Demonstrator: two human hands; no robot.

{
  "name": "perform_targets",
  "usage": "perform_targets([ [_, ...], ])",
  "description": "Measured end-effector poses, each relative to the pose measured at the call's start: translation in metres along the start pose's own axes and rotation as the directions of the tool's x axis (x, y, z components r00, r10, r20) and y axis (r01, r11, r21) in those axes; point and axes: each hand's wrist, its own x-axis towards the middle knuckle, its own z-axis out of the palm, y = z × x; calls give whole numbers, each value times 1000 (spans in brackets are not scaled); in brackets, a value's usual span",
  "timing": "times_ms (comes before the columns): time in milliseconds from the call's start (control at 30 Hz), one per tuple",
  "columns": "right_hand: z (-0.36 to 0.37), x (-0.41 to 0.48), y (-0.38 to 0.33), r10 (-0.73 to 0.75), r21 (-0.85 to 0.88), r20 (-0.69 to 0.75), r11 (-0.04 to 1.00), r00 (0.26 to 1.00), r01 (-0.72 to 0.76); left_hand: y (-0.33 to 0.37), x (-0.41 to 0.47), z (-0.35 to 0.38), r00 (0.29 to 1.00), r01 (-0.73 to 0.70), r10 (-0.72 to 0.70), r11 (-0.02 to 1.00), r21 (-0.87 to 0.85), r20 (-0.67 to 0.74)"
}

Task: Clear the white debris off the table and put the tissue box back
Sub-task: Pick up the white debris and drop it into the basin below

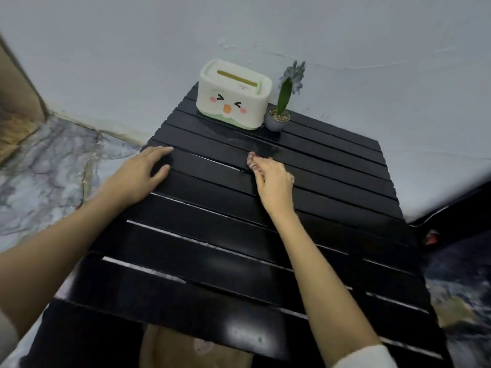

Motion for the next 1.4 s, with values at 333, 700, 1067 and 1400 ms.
perform_targets([
  [333,-128,-166,141,479,-49,-391,842,786,-537,4,-44,-10,998,-12,18,995,-101,55],
  [700,-25,-218,-138,-124,-19,-114,992,986,123,12,-114,-17,996,-7,19,991,-135,89],
  [1067,-133,-266,85,396,-57,-234,906,888,-420,14,-133,-19,996,-1,11,993,-115,88],
  [1400,-158,-262,119,539,-270,-254,758,803,-594,13,-131,-18,998,5,6,983,-183,56],
])
